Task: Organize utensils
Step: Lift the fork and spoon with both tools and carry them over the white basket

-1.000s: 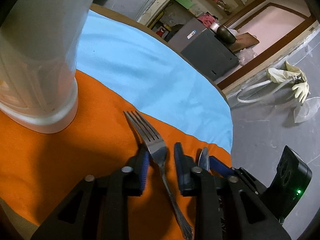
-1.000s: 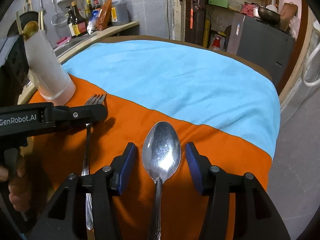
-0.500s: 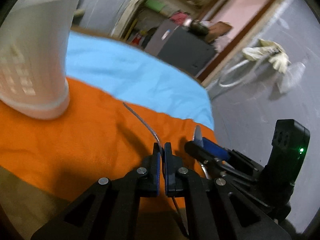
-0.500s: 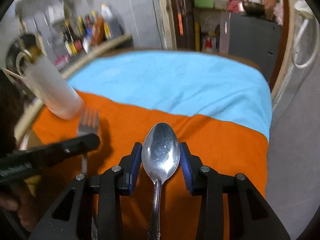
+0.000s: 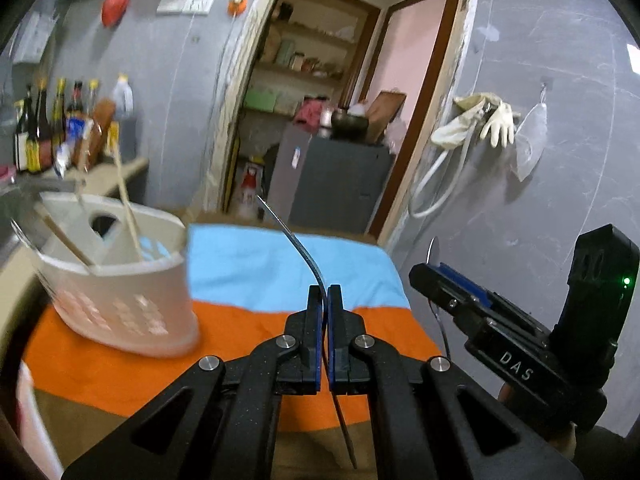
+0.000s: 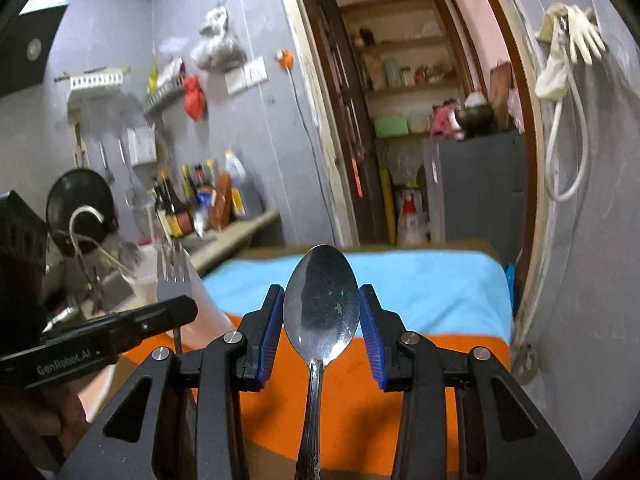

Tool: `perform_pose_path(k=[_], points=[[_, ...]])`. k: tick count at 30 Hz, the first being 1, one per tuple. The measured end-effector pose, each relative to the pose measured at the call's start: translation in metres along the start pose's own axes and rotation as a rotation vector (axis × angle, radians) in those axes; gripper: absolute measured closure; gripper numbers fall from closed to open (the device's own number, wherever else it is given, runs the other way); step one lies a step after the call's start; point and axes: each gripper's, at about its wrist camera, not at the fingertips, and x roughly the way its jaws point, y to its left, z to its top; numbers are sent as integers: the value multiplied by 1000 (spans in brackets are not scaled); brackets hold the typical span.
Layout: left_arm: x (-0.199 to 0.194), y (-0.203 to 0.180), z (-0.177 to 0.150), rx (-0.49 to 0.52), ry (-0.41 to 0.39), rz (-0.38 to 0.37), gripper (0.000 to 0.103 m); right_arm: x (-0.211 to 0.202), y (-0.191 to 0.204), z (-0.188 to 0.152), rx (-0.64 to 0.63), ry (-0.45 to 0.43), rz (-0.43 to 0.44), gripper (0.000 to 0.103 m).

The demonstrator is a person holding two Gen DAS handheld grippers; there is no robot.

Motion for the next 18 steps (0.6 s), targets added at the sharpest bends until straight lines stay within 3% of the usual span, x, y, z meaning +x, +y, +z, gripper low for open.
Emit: perform_pose_path(k=[11, 18], points=[[-69, 57, 63, 83, -123, 87, 103, 19, 81, 66, -12, -213, 157, 68], [-97, 120, 98, 48, -221, 156, 103, 51, 141, 96, -33, -334, 204, 68]])
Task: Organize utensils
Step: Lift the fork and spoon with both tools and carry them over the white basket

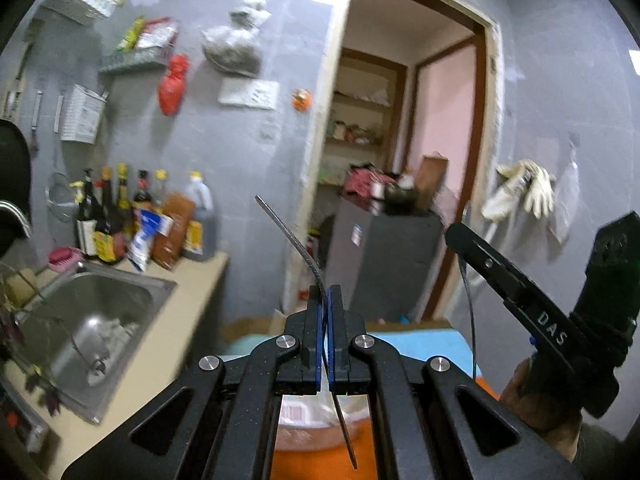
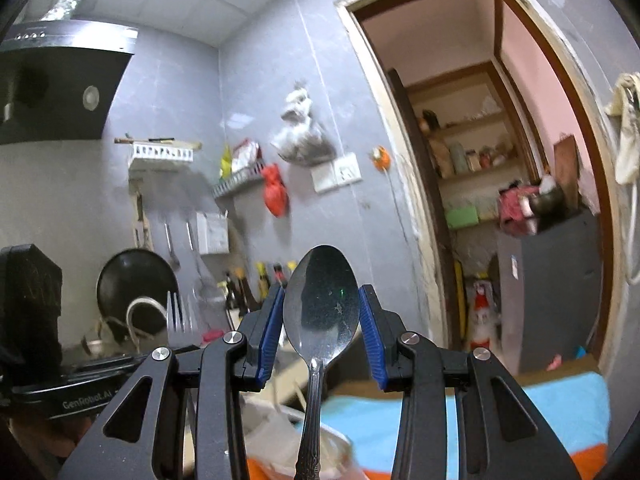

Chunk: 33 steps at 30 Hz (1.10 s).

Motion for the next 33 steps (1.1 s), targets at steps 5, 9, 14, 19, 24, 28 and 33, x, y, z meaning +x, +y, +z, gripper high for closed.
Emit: perform_pose_path(k=[5, 9, 14, 19, 24, 28, 33], points=[[1, 51, 22, -53, -79, 34, 103, 19, 11, 3, 35, -66, -10, 68], [8, 87, 27, -111, -127, 66, 103, 25, 8, 1, 79, -136, -21, 68], [28, 104, 17, -143, -133, 76, 103, 30, 5, -10, 101, -192, -38, 68], [48, 100, -2, -119, -127, 91, 103, 37, -2, -25, 90, -194, -97, 68], [61, 92, -19, -79, -126, 119, 103, 45, -8, -40, 83, -192, -151, 68], [66, 86, -30, -27, -132, 140, 103, 46, -9, -49, 78, -194, -178, 68], [72, 79, -40, 13, -125, 158, 103, 49, -2, -59, 39, -210, -220, 68]])
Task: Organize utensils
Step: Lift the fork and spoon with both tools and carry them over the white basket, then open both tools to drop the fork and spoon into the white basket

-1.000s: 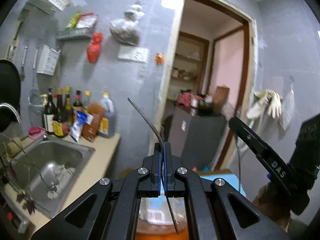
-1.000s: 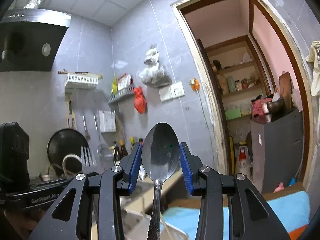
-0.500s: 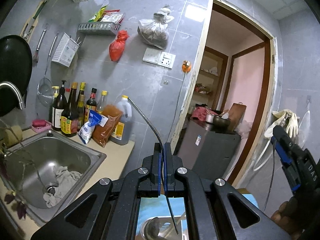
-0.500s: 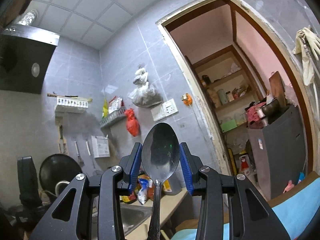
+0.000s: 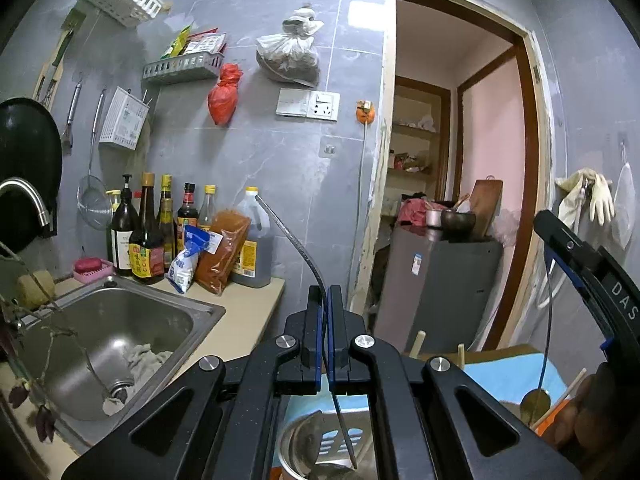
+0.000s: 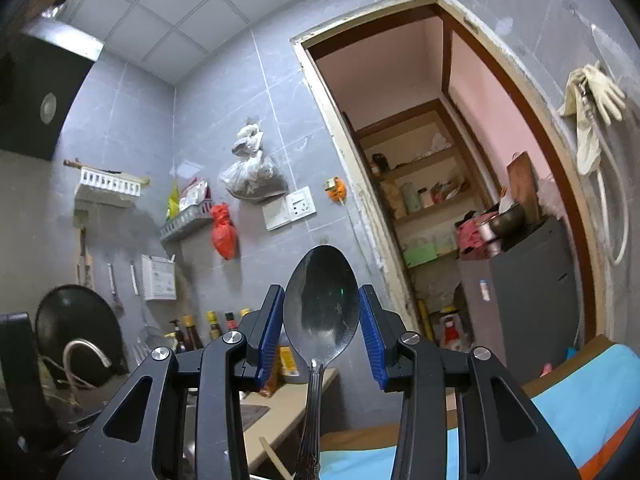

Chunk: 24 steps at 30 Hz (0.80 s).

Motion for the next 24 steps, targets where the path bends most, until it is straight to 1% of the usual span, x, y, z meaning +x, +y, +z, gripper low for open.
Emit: perform_pose_path(k=[7, 13, 16, 19, 20, 21, 22, 23, 24], points=[[2, 0, -7, -6, 33, -26, 103, -3, 10, -14, -65, 9, -4, 67], [0, 2, -13, -17, 75, -36, 103, -3, 8, -23, -74, 47, -1, 67], [1, 3, -13, -26, 106, -67, 103, -4, 6, -25, -73, 79, 3, 66], [3, 5, -11, -62, 153, -115, 100, -7, 4, -22, -69, 94, 8, 66], [2, 4, -10, -69, 161, -118, 97, -8, 3, -20, -64, 96, 10, 66], [2, 4, -9, -76, 171, -123, 90, -8, 2, -18, -59, 101, 10, 64], [1, 4, -7, -85, 174, -134, 85, -8, 2, -17, -56, 105, 10, 63], [-1, 4, -6, -93, 169, -142, 76, -9, 1, -15, -52, 109, 12, 63], [-3, 3, -4, -99, 165, -147, 71, -9, 0, -13, -49, 112, 12, 62]])
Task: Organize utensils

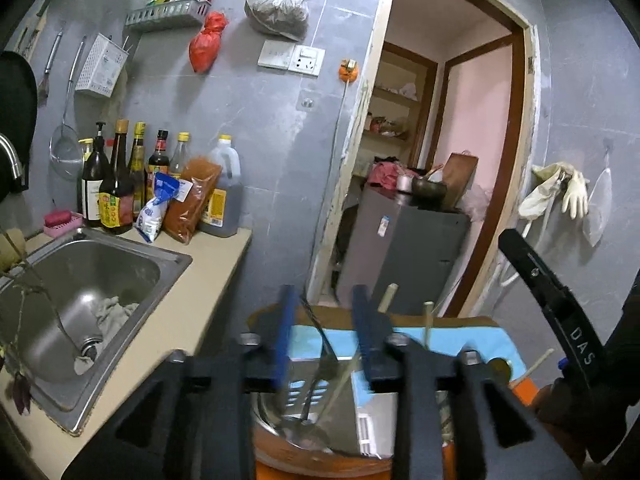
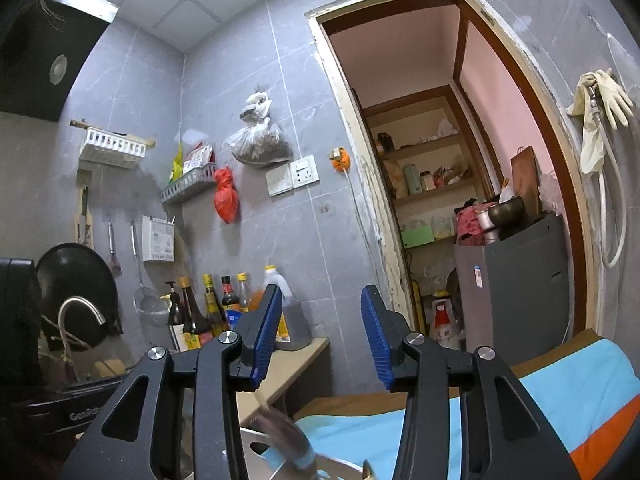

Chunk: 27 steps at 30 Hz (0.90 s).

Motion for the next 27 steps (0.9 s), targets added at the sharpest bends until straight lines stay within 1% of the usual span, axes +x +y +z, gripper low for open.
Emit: perform_pose_path(k=[2, 4, 5, 7, 9, 10, 11, 12, 13, 14, 17, 19, 20, 22, 23, 25, 27], points=[[-2, -3, 3, -6, 8, -11, 70, -3, -1, 5, 5, 3, -4, 61], [-4, -4, 6, -15, 17, -12, 69, -7, -4, 10, 7, 9, -9, 57], [-4, -4, 7, -18, 18, -16, 65, -9, -5, 12, 8, 13, -14, 55], [-8, -7, 8, -21, 12, -14, 59, -15, -7, 17, 10, 19, -25, 48], [-13, -11, 9, -15, 8, -9, 48, -22, -10, 22, 6, 32, -43, 47], [-16, -12, 9, -16, 7, -5, 45, -24, -11, 23, 3, 42, -51, 44], [-18, -14, 10, -19, 8, -3, 39, -27, -13, 25, 2, 56, -62, 42], [-20, -15, 10, -24, 9, -1, 32, -32, -14, 27, 2, 68, -72, 36], [-23, -17, 10, -31, 10, -1, 29, -37, -15, 29, 1, 76, -85, 32], [-26, -18, 10, -35, 11, -3, 24, -42, -16, 30, -2, 84, -95, 31], [-36, -29, 10, -22, 20, 5, 22, -57, -18, 36, -18, 125, -128, 24], [-41, -36, 10, -3, 31, 8, 14, -68, -21, 39, -18, 147, -150, 20], [-44, -40, 10, 3, 30, 10, 8, -74, -23, 42, -16, 162, -162, 19], [-52, -47, 8, -2, 30, 10, 7, -84, -26, 46, -15, 193, -188, 14], [-57, -52, 7, 1, 41, 4, 7, -90, -28, 48, -16, 208, -203, 13], [-64, -61, 5, 8, 61, 3, 7, -102, -31, 53, -11, 233, -222, 6], [-74, -71, 1, 26, 73, 6, 7, -116, -35, 58, -12, 259, -241, 3]])
